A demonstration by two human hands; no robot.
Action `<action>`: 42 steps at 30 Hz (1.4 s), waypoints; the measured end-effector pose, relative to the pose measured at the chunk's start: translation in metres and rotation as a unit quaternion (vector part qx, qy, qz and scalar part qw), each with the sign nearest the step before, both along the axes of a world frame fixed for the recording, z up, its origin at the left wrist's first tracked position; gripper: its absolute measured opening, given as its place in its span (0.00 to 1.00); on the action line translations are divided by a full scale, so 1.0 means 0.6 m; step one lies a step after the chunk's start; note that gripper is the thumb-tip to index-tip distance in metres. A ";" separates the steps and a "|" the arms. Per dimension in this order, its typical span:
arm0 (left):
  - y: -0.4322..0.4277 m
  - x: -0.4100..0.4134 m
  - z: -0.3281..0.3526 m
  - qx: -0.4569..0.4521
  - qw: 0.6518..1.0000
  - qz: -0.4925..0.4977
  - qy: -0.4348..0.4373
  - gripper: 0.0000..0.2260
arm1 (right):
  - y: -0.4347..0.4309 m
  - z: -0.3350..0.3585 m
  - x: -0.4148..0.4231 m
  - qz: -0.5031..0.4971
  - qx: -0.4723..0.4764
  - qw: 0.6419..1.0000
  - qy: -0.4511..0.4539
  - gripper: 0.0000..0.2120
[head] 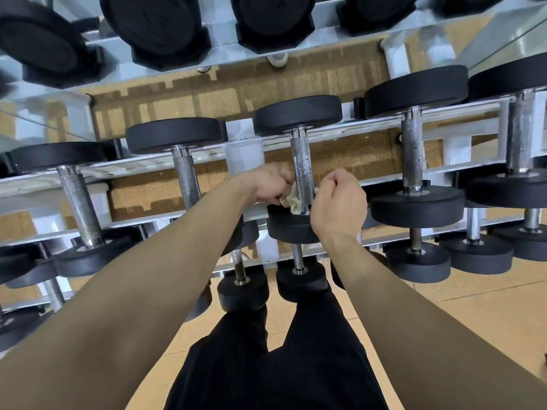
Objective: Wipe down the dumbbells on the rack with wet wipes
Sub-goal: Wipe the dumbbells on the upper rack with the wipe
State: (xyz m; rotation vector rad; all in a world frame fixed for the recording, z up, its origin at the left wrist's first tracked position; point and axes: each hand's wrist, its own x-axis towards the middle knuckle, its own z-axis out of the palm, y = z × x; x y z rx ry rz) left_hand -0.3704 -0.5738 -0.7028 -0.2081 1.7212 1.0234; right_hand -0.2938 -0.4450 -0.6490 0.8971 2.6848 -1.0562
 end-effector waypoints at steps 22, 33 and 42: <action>-0.001 -0.015 -0.030 0.101 0.990 0.069 -0.063 0.11 | 0.006 0.002 0.000 0.005 -0.026 1.000 -0.007 0.10; 0.009 0.026 -0.015 0.254 0.866 0.392 -0.181 0.14 | 0.006 0.005 -0.001 0.033 -0.029 0.999 -0.013 0.11; 0.062 0.001 -0.018 0.370 0.712 0.569 -0.181 0.17 | 0.006 0.004 -0.001 0.043 -0.027 0.998 -0.026 0.13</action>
